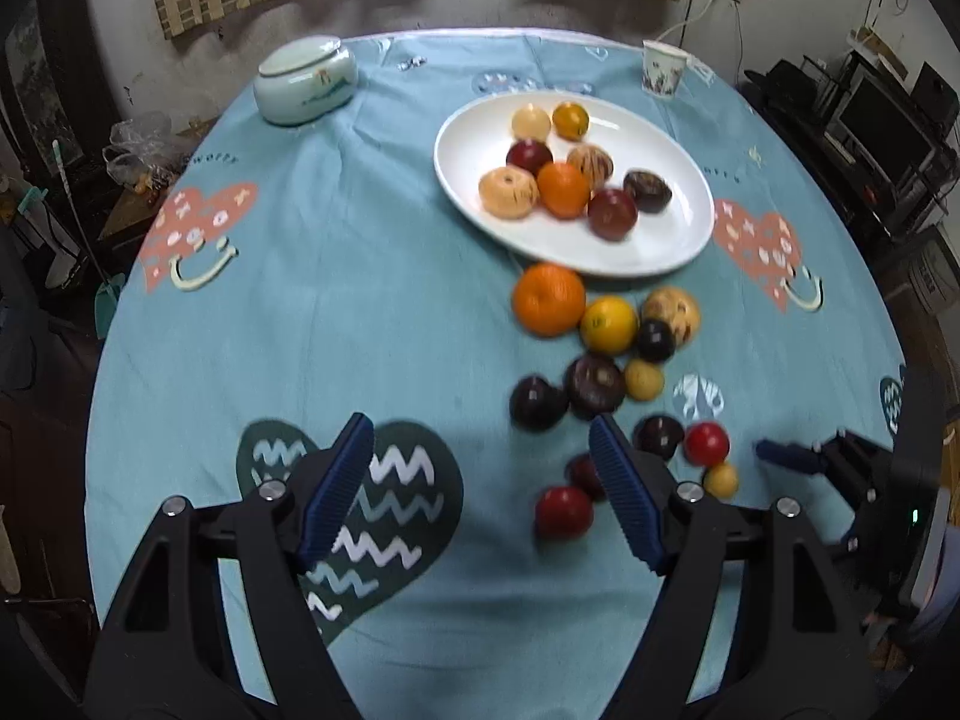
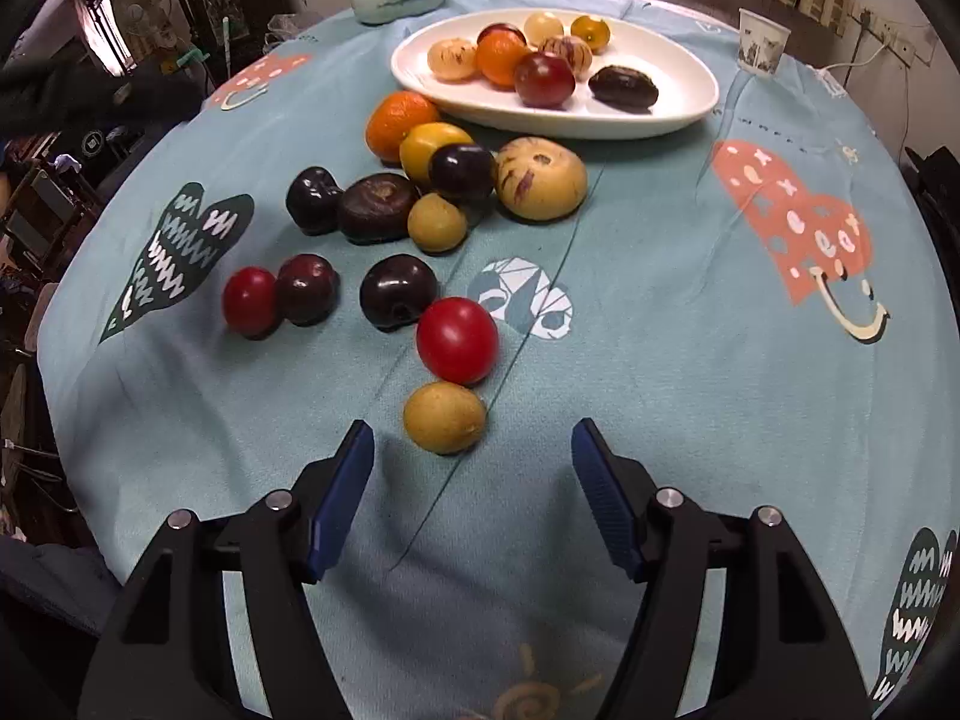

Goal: Organize fruits
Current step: 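Grasp a red tomato with the left tool while the right tool grasps a small yellow fruit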

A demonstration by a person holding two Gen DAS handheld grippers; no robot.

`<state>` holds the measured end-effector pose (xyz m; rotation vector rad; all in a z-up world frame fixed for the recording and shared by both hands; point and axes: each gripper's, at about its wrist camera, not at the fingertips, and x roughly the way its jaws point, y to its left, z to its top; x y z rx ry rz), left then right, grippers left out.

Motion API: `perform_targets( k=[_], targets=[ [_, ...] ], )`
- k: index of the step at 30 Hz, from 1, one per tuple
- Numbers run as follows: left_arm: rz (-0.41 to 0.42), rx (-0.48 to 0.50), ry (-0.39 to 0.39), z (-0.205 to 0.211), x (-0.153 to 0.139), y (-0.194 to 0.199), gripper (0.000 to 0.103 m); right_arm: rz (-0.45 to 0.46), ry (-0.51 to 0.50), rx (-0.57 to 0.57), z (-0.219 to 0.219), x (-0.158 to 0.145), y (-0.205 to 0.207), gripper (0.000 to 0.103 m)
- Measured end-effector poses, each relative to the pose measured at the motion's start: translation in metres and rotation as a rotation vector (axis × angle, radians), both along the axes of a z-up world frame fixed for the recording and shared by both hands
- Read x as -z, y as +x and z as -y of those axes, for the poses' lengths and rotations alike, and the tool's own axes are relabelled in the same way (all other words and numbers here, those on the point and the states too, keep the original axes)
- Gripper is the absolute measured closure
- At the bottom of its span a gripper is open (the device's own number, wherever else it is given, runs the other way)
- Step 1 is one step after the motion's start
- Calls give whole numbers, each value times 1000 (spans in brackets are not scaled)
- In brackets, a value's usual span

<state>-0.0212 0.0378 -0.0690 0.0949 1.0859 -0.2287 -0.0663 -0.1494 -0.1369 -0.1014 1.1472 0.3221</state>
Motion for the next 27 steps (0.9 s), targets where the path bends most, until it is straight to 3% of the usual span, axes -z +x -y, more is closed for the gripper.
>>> perform_targets(
  k=[1, 4, 5, 17, 18, 20, 21, 22, 27],
  targets=[
    [-14, 4, 2, -1, 5, -4, 27, 3, -6, 0, -1, 1, 1, 35],
    [-61, 22, 11, -1, 22, -16, 27, -1, -33, -33, -7, 2, 2, 60],
    [-74, 33, 13, 0, 27, -19, 27, -14, -8, -59, -8, 0, 3, 76],
    [-149, 124, 38, 35, 64, -16, 29, -28, 81, -20, -1, -15, -6, 75],
    [-155, 125, 43, 36, 67, -14, 32, -28, 89, -19, 1, -16, -7, 75],
    [-182, 134, 51, 37, 76, -11, 53, -26, 95, -15, 3, -17, -8, 75],
    [-198, 139, 37, 36, 78, -10, 56, -26, 95, -14, 4, -18, -8, 75],
    [-210, 149, 8, 36, 78, -10, 69, -26, 96, -13, 4, -18, -7, 75],
    [-196, 174, -26, 35, 64, -16, 72, -13, 108, 2, 11, -24, -10, 75]
  ],
)
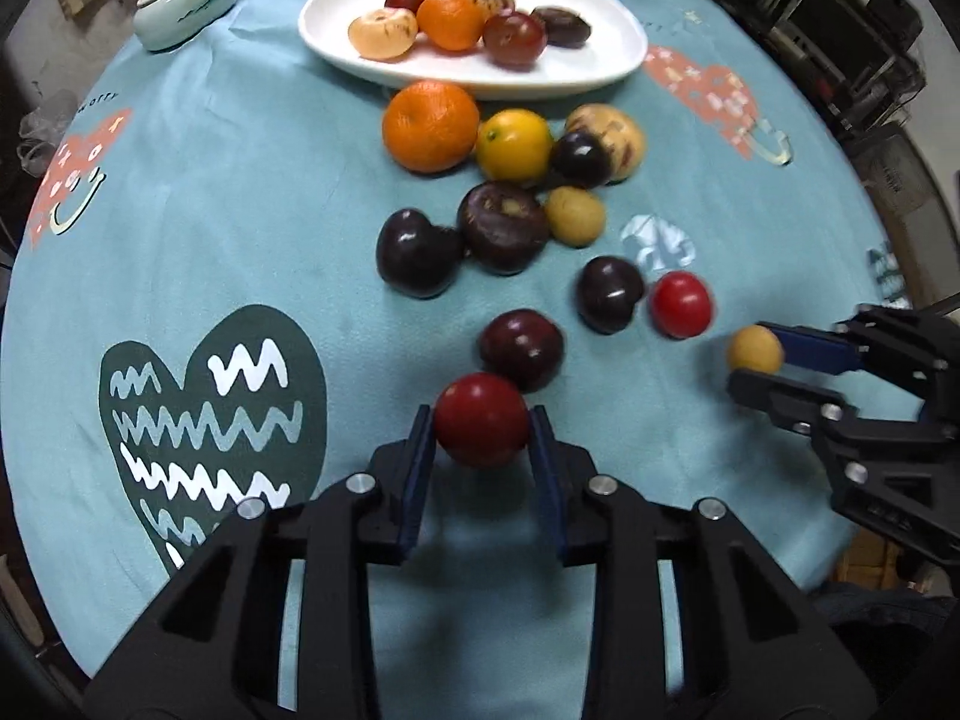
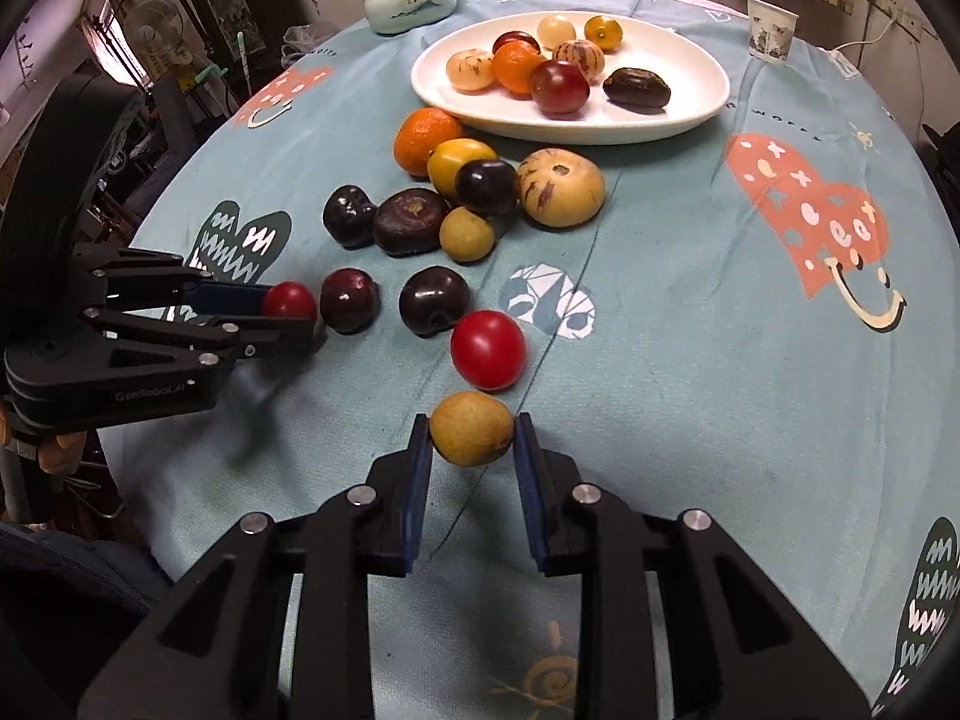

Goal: Organize fruits
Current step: 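Grasp a red tomato with the left tool while the right tool grasps a small yellow fruit, then place the red tomato on the plate with the left tool while the right tool places the yellow fruit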

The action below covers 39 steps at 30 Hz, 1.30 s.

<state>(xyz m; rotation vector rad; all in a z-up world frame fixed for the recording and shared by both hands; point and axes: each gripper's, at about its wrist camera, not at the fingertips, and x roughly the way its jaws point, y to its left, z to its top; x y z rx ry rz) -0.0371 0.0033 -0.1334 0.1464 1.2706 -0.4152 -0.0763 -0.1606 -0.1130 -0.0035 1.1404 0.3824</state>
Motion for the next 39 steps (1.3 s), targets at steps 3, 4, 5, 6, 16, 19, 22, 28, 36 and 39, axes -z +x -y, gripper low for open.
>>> perform_targets(
  k=[3, 4, 5, 6, 16, 19, 22, 28, 36, 39],
  targets=[
    [35, -1, -52, -5, -22, -1, 72, 5, 4, 3, 3, -2, 0, 75],
    [43, -4, -65, -6, -28, -1, 72, 5, 5, 6, 3, -2, -1, 75],
    [50, -3, -81, -7, -34, 0, 72, 3, 10, 9, 4, -2, -1, 75],
    [57, 0, -90, -6, -40, 1, 72, -2, 14, 10, 6, -1, -1, 75],
    [82, 32, -96, 14, -57, 23, 71, 18, 11, -8, 9, -10, 13, 75],
    [112, 34, -92, 22, -64, 48, 71, 100, 4, -7, 10, -34, 41, 75],
    [164, 22, -99, 32, -77, 81, 71, 196, 5, 9, 13, -63, 78, 75],
    [176, -39, -67, 50, -75, 149, 71, 267, -57, 65, 19, -79, 162, 75],
    [168, -58, -8, 65, -53, 196, 70, 193, -79, 88, 22, -46, 240, 75],
    [165, -62, -1, 66, -46, 205, 62, 178, -85, 82, 22, -35, 253, 74]
  ],
)
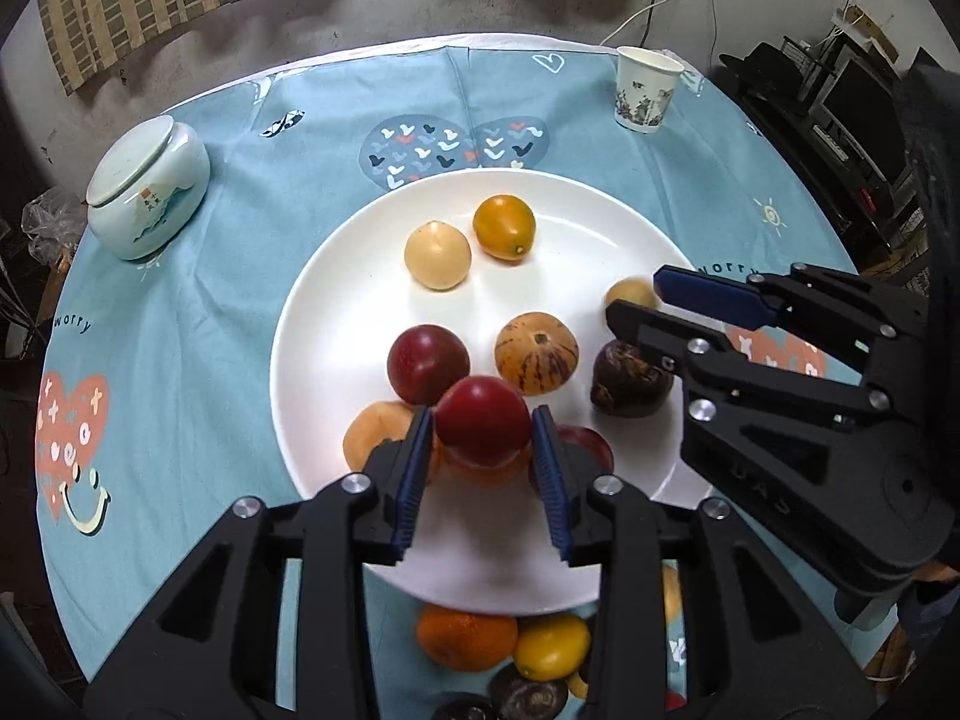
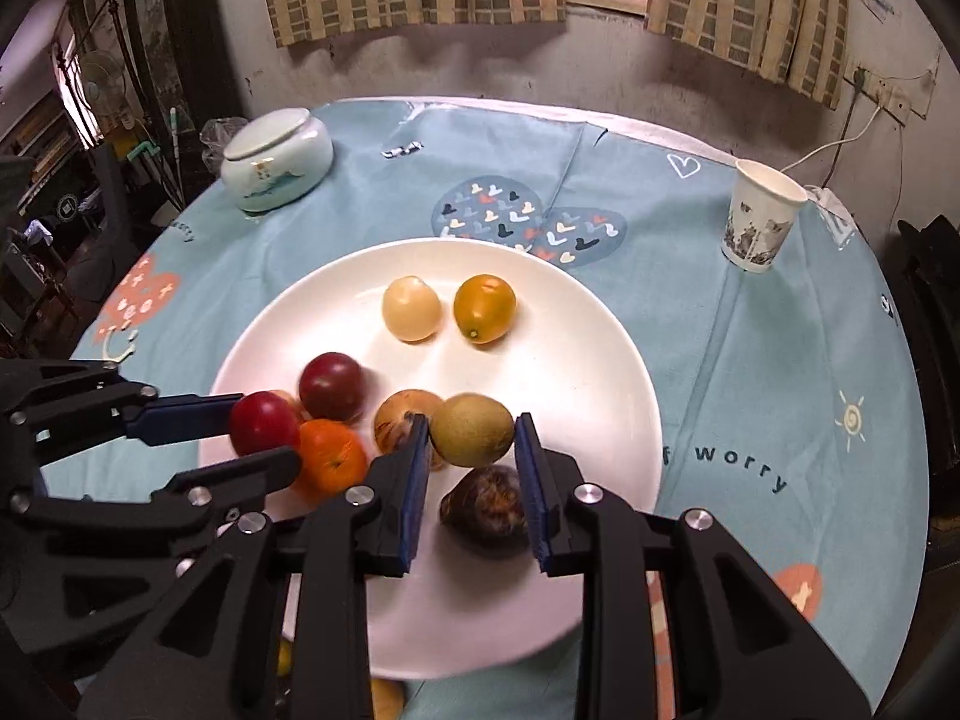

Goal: Organize fruits
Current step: 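Place the red tomato on the plate with the left tool while the right tool places the yellow fruit, then move both open tools back over the fruit pile, then grasp a red tomato with the right tool while the left tool grasps a dark plum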

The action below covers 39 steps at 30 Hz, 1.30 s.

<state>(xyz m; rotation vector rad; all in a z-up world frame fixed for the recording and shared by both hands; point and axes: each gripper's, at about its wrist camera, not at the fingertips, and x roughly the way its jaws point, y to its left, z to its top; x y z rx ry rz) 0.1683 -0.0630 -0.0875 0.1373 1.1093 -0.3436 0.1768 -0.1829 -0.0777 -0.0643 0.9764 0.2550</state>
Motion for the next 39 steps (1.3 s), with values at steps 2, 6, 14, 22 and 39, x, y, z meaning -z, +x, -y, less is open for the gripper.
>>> perform_targets(
  k=[2, 6, 14, 22, 39],
  targets=[
    [13, -6, -4, -2, 0, 2, 53, -5, 1, -1, 1, 3, 4, 70],
    [31, -18, -5, -8, -7, 2, 53, 26, 26, 13, 9, -4, -2, 48],
    [131, -37, -13, -37, -41, -44, 36, 25, 65, -33, 23, -25, -78, 47],
    [98, -17, -16, -68, -33, -123, 32, -97, 62, -158, -3, 16, -197, 46],
    [-88, 28, 21, -73, 30, -198, 32, -192, 21, -189, -33, 59, -212, 69]
  ],
)
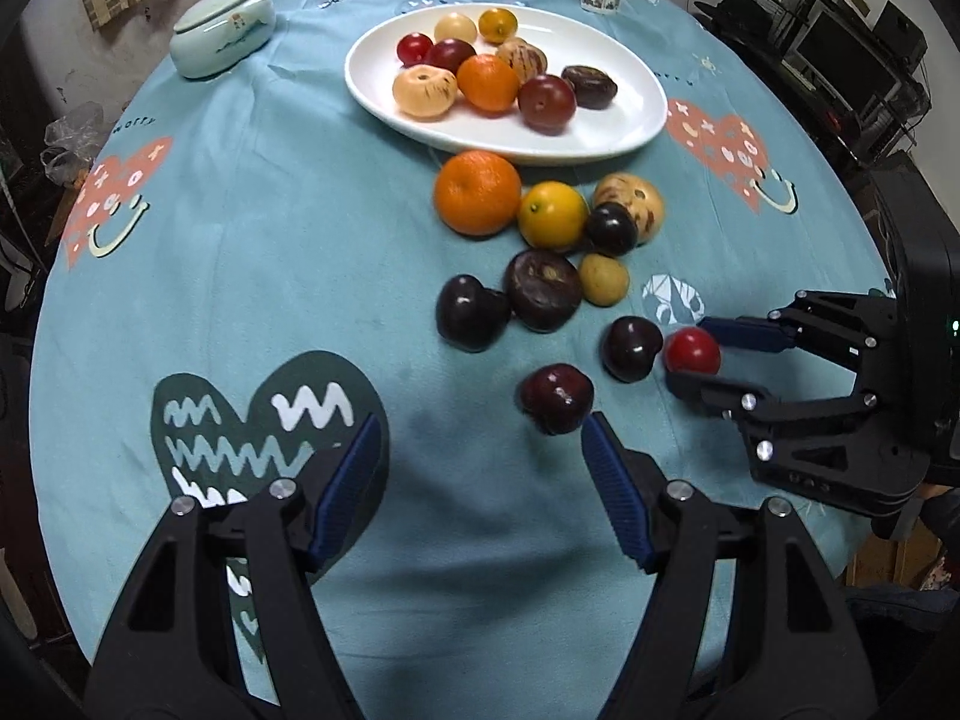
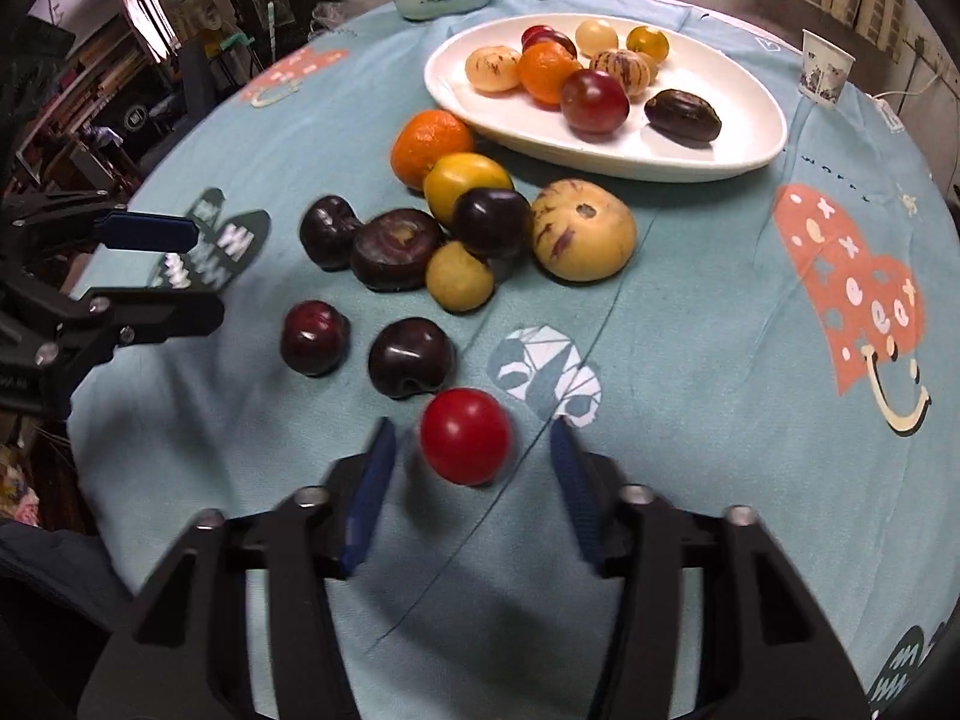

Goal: Organize fruits
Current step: 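Grasp a red tomato with the right tool while the left tool grasps a dark plum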

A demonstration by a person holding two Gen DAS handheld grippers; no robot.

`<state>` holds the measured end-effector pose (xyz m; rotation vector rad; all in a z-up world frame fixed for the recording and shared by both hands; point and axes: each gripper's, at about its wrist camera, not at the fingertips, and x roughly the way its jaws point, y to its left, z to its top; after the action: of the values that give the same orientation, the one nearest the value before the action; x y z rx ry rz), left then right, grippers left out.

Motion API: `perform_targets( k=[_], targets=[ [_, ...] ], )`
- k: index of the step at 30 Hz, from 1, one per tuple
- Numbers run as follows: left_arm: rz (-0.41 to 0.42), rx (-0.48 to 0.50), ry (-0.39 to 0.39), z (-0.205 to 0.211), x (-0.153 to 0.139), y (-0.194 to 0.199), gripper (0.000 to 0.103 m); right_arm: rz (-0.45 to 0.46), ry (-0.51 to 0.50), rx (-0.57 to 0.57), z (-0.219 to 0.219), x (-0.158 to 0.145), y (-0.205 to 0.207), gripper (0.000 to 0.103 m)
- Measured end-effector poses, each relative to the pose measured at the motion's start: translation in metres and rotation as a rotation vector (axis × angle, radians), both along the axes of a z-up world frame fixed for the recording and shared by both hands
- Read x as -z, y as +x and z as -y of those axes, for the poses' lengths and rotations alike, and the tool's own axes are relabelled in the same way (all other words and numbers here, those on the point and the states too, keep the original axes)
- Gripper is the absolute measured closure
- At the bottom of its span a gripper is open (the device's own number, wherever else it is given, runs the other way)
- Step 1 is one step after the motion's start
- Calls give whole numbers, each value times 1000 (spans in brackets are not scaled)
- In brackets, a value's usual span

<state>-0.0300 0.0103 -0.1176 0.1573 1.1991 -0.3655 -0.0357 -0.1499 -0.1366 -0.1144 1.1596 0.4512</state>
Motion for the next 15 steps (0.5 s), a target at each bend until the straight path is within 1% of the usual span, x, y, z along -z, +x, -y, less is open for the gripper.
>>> perform_targets(
  k=[1, 2, 5, 9, 13, 15],
  targets=[
    [-6, 5, 2, 4, 2, 1, 32, 6, 1, -2, 0, -1, 0, 73],
    [-10, 9, 4, 6, 4, 1, 32, 10, 0, -8, 0, -3, -2, 74],
    [-18, 30, 3, 15, 10, 3, 32, 4, 33, 10, 8, -10, -4, 74],
    [-26, 58, 14, 28, 19, 7, 32, 5, 44, 37, 19, -14, -7, 74],
    [-50, 57, 33, 32, 31, 14, 32, -3, 53, 52, 22, -16, -11, 74],
    [-58, 58, 41, 33, 36, 16, 36, -8, 57, 56, 23, -15, -12, 74]
  ],
)
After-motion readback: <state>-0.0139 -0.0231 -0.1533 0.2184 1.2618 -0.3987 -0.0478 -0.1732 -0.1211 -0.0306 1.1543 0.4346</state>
